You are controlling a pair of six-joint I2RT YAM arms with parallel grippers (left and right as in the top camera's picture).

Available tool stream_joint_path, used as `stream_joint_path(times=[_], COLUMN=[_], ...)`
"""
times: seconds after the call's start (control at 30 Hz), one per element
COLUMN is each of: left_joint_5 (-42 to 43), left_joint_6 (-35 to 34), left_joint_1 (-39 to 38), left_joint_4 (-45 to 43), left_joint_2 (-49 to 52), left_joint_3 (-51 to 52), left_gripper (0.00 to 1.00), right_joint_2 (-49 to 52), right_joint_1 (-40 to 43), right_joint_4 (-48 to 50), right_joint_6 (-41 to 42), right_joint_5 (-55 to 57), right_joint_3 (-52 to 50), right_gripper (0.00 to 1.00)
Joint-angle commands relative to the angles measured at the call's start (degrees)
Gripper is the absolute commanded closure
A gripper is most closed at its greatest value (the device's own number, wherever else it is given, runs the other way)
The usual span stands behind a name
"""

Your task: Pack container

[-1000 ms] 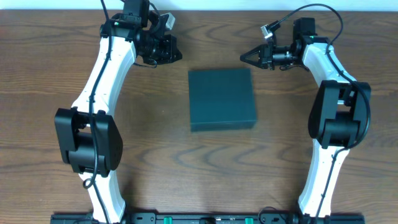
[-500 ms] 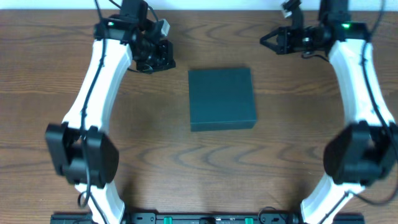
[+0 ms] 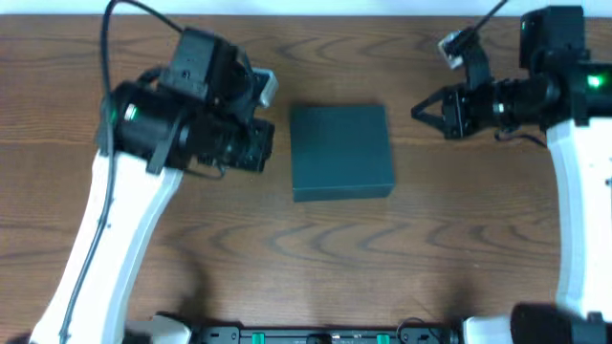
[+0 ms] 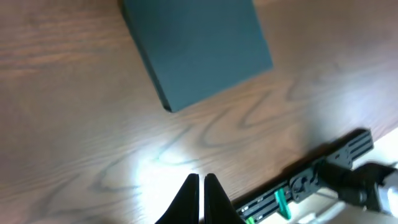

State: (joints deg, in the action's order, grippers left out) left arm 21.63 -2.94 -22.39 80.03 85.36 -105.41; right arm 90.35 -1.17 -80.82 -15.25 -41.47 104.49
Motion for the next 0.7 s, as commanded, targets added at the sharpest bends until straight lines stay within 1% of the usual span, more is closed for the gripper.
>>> stream_joint_path(times=[0.0, 0.1, 0.23, 0.33, 0.4, 0.47, 0.53, 0.67], left_joint_5=[-2.38, -2.32, -2.08, -2.05, -0.52, 1.88, 3.58, 3.98], left_joint_6=[0.61, -2.08, -5.09, -8.09, -9.38, -9.79, -11.61, -15.85], left_joint_1=[-1.92, -2.08, -2.08, -2.08, -2.08, -2.08, -2.08, -2.08], left_joint_4=[-0.74, -4.83, -9.88, -12.61, -15.04, -17.03, -18.84, -20.76], left_joint_2=[-7.91, -17.46, -31.71, -39.15, -44.74, -48.63, -51.76, -55.95], left_joint_3=[5.62, 15.89, 32.41, 41.35, 48.30, 53.53, 58.23, 66.51], left_gripper=[0.94, 0.94, 0.94, 0.94, 0.94, 0.94, 0.94, 0.94], right_joint_2=[-7.15, -15.41, -29.24, -37.31, -43.74, -47.74, -51.82, -57.92], right_joint_1=[-2.10, -3.21, -3.41, -3.41, -3.41, -3.41, -3.41, -3.41], right_joint_4=[-0.50, 1.62, 3.91, 4.92, 4.96, 4.96, 4.94, 5.46], right_joint_6=[-3.28, -3.26, -3.30, -3.26, -3.19, -2.19, -0.39, 4.52], right_joint_5=[-0.31, -0.31, 0.15, 0.37, 0.35, 0.33, 0.31, -3.02], right_joint_3=[-4.07, -12.04, -27.39, -36.98, -44.63, -49.64, -54.86, -62.79], right_gripper=[0.99, 0.98, 0.99, 0.98, 0.98, 0.98, 0.98, 0.99])
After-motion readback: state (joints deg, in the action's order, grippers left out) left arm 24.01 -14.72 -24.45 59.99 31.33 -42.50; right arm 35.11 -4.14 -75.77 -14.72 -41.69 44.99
